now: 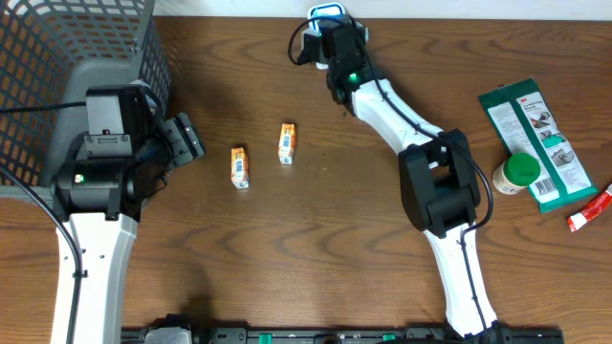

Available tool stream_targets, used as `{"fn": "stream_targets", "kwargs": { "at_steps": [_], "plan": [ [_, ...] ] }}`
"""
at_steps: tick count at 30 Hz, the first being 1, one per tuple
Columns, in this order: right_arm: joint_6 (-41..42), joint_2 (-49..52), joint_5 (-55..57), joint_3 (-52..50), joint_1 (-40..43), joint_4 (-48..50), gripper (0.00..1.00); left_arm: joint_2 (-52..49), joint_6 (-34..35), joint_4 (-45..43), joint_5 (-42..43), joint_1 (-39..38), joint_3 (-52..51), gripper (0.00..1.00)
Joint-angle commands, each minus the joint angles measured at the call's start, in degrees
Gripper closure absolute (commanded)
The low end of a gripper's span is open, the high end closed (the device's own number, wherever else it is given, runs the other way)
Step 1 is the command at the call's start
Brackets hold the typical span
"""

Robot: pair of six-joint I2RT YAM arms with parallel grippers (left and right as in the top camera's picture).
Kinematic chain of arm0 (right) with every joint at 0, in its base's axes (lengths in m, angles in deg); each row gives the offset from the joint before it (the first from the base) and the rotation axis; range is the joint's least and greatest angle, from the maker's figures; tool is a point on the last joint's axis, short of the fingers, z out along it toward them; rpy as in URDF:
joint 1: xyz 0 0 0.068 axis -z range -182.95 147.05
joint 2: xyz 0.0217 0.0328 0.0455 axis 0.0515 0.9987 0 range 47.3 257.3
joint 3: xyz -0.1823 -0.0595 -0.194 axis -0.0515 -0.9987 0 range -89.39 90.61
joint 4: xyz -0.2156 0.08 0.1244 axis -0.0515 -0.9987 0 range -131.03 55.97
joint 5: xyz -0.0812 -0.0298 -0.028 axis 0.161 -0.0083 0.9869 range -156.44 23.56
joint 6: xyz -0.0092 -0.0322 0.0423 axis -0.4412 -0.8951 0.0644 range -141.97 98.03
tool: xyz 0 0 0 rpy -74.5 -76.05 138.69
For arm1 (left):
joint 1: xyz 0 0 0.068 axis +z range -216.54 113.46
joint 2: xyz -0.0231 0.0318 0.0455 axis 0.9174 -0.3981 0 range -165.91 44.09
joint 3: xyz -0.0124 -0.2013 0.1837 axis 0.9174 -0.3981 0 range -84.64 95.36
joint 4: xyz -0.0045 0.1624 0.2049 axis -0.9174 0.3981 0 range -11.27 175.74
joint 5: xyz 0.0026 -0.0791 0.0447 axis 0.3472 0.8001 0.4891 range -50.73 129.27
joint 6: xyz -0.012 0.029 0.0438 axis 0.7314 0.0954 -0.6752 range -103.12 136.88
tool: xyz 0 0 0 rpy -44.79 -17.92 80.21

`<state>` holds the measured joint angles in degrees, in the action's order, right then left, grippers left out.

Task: Scan the item barcode
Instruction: 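Hold the wipes pack barcode against the scanner with right gripper, then carry the wipes pack right and lower it onto the gloves pack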

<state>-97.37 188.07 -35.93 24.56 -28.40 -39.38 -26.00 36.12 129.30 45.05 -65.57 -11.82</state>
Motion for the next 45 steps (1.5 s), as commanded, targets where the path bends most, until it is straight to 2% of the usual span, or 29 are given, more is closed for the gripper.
{"fn": "stream_targets", "kwargs": {
  "at_steps": [1,7,10,12,15,17,21,27,33,38,41,45],
  "plan": [
    [-3.15,0.15,-0.44,1.16,-1.16,-0.42,0.99,0.00,-0.59,-0.02,-0.70,0.24,0.85,0.20],
    [-3.13,0.15,2.08,1.16,-0.85,0.07,0.99,0.00,-0.59,-0.02,-0.70,0.24,0.85,0.19],
    [-3.06,0.15,4.04,1.16,-0.70,3.28,0.99,0.00,-0.59,-0.02,-0.70,0.24,0.85,0.20],
    [-1.73,-0.22,5.25,1.25,-0.74,5.79,0.99,0.00,-0.59,-0.04,-0.70,0.24,0.85,0.19],
    [2.49,-1.64,4.57,1.29,-0.98,4.22,0.99,0.00,-0.59,-0.02,-0.70,0.24,0.85,0.19],
    [7.41,-3.50,1.31,1.31,-0.98,0.66,0.99,0.00,-0.59,-0.02,-0.70,0.24,0.85,0.20],
    [22.51,-9.42,-9.07,1.33,0.39,-6.75,0.99,0.00,-0.59,-0.02,-0.70,0.24,0.85,0.20],
    [42.07,-21.51,-18.84,1.33,4.00,-19.78,0.99,0.00,-0.59,-0.02,-0.70,0.24,0.85,0.20],
    [51.08,-29.97,-27.91,1.33,9.90,-41.79,0.99,0.00,-0.59,-0.02,-0.70,0.24,0.85,0.19],
    [53.57,-29.90,-29.16,0.85,16.81,-57.66,0.99,0.00,-0.59,-0.02,-0.70,0.24,0.85,0.20],
    [54.03,-28.24,-29.35,-0.55,20.52,-61.72,0.99,0.00,-0.59,-0.02,-0.70,0.24,0.85,0.20],
    [56.78,-26.03,-29.35,-4.74,24.24,-60.76,0.99,0.00,-0.59,-0.02,-0.70,0.24,0.85,0.20]
  ]
}}
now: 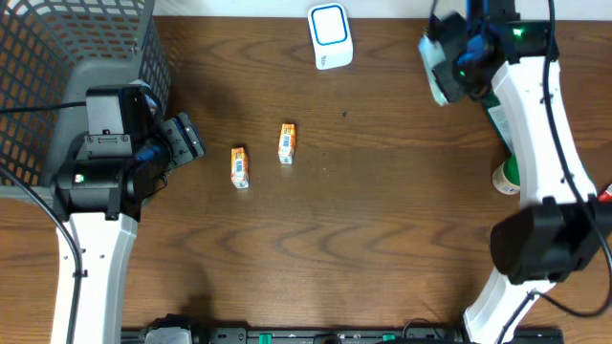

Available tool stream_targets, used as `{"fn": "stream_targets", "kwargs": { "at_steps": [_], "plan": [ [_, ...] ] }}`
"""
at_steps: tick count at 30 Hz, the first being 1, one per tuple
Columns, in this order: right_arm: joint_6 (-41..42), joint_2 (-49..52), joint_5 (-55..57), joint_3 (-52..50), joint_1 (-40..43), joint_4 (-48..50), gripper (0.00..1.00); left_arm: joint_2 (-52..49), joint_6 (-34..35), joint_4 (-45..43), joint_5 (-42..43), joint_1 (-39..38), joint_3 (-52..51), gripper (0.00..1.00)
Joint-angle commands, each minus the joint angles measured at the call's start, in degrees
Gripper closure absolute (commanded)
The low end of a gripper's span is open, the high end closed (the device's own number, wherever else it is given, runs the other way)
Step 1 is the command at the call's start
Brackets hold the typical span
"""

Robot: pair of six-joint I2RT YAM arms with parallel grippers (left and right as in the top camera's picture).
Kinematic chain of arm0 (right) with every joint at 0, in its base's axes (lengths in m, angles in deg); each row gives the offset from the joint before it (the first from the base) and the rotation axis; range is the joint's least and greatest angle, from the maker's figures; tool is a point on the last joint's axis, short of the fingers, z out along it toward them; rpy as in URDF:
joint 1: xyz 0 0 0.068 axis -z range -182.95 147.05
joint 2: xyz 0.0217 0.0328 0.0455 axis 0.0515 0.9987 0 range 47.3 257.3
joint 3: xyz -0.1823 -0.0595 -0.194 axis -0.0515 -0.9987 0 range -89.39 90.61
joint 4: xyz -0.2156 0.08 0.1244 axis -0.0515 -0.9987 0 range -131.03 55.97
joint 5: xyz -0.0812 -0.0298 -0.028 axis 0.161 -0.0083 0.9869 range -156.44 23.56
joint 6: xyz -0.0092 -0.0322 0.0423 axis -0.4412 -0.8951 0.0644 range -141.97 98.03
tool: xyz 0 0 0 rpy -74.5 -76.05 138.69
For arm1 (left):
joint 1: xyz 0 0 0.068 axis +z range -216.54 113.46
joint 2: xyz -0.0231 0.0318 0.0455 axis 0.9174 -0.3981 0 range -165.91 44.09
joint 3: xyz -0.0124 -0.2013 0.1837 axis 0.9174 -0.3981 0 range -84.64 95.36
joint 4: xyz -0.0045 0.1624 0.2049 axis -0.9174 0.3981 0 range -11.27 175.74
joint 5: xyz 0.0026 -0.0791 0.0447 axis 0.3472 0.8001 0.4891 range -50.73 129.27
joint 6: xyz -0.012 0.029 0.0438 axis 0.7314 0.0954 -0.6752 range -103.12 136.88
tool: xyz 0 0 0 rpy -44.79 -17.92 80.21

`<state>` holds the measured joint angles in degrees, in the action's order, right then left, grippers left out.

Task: Scan the item barcode
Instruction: 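Carry the wipes pack right and lower it onto the gloves pack, then release the wipes pack and move right gripper left toward tissue packs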

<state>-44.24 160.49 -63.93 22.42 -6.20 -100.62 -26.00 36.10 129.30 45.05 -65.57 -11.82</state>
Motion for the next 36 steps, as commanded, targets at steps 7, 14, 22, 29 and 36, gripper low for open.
{"fn": "stream_targets", "kwargs": {
  "at_steps": [7,14,22,29,36],
  "plan": [
    [3.82,2.99,-0.81,-15.28,7.87,12.81,0.99,0.00,-0.57,-0.02,-0.70,0.24,0.85,0.19],
    [3.82,2.99,-0.48,-22.91,12.57,18.64,0.99,0.00,-0.57,-0.02,-0.70,0.24,0.85,0.20],
    [3.82,2.84,-0.42,-25.51,16.63,23.52,0.76,0.00,-0.57,-0.02,-0.70,0.24,0.85,0.19],
    [3.82,2.08,-0.44,-24.33,18.53,22.58,0.11,0.00,-0.57,-0.02,-0.70,0.24,0.85,0.19],
    [4.70,-0.87,-0.61,-20.79,17.79,18.93,0.02,0.00,-0.57,-0.02,-0.70,0.24,0.85,0.20]
  ]
}}
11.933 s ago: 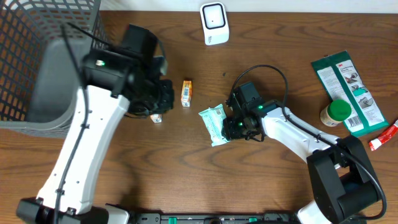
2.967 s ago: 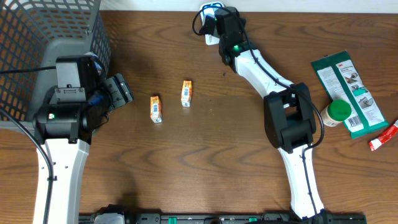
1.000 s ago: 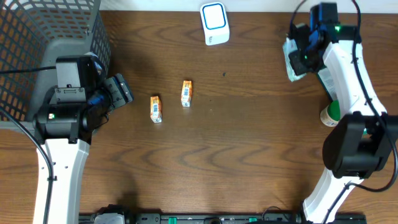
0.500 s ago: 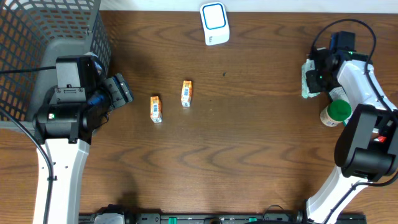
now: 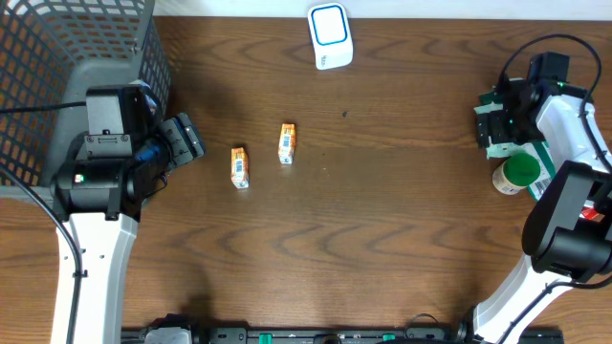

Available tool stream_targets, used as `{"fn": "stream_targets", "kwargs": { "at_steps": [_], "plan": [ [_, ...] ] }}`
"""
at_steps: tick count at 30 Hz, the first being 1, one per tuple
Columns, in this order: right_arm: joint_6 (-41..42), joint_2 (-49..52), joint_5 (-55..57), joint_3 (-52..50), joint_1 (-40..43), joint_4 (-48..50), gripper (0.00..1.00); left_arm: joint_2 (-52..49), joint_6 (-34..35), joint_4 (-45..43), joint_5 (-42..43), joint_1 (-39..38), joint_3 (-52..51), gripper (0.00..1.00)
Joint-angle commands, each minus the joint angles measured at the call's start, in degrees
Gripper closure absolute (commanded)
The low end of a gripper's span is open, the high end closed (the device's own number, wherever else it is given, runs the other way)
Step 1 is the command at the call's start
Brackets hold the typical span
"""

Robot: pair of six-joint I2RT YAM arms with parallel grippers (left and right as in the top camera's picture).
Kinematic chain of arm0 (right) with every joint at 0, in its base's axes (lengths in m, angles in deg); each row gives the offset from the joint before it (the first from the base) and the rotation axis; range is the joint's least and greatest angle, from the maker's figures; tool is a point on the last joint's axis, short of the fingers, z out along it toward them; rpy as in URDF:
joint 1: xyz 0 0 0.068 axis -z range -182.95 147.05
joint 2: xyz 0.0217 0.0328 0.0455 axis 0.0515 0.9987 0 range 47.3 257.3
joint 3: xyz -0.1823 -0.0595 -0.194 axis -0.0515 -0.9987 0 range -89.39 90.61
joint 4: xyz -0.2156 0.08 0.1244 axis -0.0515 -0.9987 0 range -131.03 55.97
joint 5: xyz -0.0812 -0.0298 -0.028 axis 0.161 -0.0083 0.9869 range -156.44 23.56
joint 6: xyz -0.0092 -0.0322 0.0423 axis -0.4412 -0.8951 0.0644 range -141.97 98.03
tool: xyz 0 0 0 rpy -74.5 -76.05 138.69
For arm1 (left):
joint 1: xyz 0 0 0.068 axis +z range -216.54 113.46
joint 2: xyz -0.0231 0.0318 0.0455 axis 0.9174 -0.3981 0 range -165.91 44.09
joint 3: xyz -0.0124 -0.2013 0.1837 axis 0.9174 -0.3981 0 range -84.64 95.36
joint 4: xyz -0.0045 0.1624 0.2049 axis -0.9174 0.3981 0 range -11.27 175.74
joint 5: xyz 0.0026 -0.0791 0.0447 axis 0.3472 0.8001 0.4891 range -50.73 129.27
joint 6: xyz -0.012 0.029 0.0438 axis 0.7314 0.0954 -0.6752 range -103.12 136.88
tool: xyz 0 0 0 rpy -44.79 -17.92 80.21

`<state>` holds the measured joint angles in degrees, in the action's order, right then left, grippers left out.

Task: Scan the item barcode
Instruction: 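Release the wipes pack and move right gripper left toward tissue packs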

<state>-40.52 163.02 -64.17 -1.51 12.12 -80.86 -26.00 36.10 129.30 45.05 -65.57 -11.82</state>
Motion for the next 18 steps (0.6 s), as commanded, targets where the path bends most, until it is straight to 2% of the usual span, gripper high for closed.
{"fn": "stream_targets", "kwargs": {
  "at_steps": [1,4,6,8,9,14,18],
  "plan": [
    [1.53,-3.96,-1.09,3.98,-0.83,-1.51,0.04,0.00,-0.57,-0.02,-0.70,0.24,0.85,0.20],
    [3.80,-6.10,-9.27,6.25,-2.32,-3.23,0.12,0.00,-0.57,-0.02,-0.70,0.24,0.85,0.19],
    [4.50,-7.63,-17.75,6.99,-3.48,-3.72,0.13,0.00,-0.57,-0.02,-0.70,0.24,0.85,0.19],
    [6.03,-9.09,-25.92,6.99,-5.09,-3.74,0.01,0.00,-0.57,-0.02,-0.70,0.24,0.85,0.19],
    [7.87,-9.62,-29.14,6.99,-6.14,-3.78,0.01,0.00,-0.57,-0.02,-0.70,0.24,0.85,0.19],
    [20.46,-9.64,-33.38,6.32,-12.55,-4.15,0.01,0.00,-0.59,-0.02,-0.70,0.24,0.85,0.20],
    [25.88,-9.55,-33.40,4.42,-19.91,-2.64,0.01,0.00,-0.57,-0.02,-0.70,0.24,0.85,0.19]
  ]
}}
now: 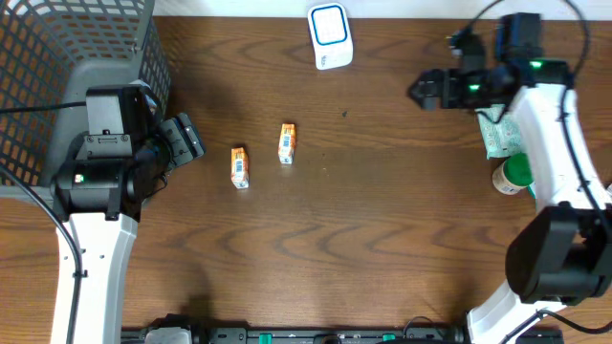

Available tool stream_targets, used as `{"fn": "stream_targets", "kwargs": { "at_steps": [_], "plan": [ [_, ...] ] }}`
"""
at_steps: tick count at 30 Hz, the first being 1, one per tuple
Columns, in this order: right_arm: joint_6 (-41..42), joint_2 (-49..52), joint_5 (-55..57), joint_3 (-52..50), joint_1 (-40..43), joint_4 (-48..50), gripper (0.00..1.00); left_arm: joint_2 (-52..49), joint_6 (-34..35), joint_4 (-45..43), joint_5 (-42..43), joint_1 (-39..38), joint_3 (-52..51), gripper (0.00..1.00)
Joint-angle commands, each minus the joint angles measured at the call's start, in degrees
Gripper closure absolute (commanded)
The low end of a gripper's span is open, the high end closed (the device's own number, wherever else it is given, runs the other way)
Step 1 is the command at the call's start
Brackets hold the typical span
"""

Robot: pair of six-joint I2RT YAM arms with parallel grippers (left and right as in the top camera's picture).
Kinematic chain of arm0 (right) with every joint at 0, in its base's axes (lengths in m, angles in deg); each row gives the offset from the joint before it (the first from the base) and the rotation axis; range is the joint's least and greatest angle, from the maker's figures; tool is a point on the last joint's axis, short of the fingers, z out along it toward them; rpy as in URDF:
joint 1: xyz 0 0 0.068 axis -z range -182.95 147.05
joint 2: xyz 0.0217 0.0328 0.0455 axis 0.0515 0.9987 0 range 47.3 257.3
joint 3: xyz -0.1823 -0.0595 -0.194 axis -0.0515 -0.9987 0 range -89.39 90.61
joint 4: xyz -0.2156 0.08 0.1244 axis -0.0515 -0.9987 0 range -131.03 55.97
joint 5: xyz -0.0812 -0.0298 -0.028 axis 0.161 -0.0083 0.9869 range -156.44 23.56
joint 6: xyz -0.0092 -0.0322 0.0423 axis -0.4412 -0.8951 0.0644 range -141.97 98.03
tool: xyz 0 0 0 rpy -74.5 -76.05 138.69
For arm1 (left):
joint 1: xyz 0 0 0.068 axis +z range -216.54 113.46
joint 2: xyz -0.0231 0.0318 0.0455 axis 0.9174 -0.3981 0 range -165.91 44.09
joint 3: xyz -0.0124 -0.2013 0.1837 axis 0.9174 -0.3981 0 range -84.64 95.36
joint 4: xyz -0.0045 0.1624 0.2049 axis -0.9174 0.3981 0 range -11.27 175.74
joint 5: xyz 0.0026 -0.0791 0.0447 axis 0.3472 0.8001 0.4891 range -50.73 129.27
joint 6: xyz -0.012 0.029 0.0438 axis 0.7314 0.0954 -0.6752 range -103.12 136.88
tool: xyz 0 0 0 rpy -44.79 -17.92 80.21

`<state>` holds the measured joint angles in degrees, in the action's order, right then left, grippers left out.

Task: Scan the item barcode
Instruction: 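Release the wipes pack and move right gripper left toward tissue packs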

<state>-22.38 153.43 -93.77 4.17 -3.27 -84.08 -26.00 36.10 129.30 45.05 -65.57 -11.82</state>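
The white scanner [330,36] with a blue ring stands at the table's far edge, middle. Two small orange-and-white cartons lie on the wood: one carton [240,166] left of centre, a second carton [287,143] just right of it. My left gripper [188,139] rests open beside the basket, a short way left of the cartons. At the upper right my right gripper [424,91] points left, open and empty, between the scanner and a pale green packet [501,137].
A dark wire basket [76,57] fills the top left corner. Under my right arm at the right edge are a bottle with a green lid [514,173] and a red item [604,199].
My right gripper was over the green packet at the right edge. It now sits further left and higher, pointing toward the table's middle. The left arm and both cartons have not moved.
My right gripper was first at the scanner. Then it was to the right of it with something pale in its fingers. Then it was down over the green packet at the right edge. Now it is clear of that spot and empty; the left arm stayed still.
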Motion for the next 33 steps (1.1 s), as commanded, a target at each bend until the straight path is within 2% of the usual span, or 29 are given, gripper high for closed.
{"fn": "stream_targets", "kwargs": {
  "at_steps": [1,6,12,15,21,29,33],
  "plan": [
    [9.44,0.07,-3.78,-1.79,-6.34,1.22,0.01,0.00,-0.57,-0.02,-0.70,0.24,0.85,0.19],
    [15.30,0.09,-1.81,-5.35,-15.78,5.99,0.01,0.00,-0.57,-0.02,-0.70,0.24,0.85,0.19],
    [22.84,0.28,16.87,-8.28,-25.07,8.02,0.01,0.00,-0.57,-0.02,-0.70,0.24,0.85,0.19],
    [23.10,0.26,19.58,-8.28,-27.19,7.85,0.01,0.00,-0.57,-0.02,-0.70,0.24,0.85,0.19],
    [23.78,0.26,19.34,-8.28,-23.80,5.09,0.01,0.02,-0.33,-0.07,0.55,0.24,0.85,0.19],
    [23.69,0.26,19.39,-8.28,-13.11,-7.87,0.01,-0.02,-0.33,-0.11,0.59,0.24,0.81,0.19],
    [22.69,0.26,19.43,-8.28,-9.40,-11.78,0.01,0.00,0.81,-3.30,2.23,0.15,0.81,0.20]
  ]
}}
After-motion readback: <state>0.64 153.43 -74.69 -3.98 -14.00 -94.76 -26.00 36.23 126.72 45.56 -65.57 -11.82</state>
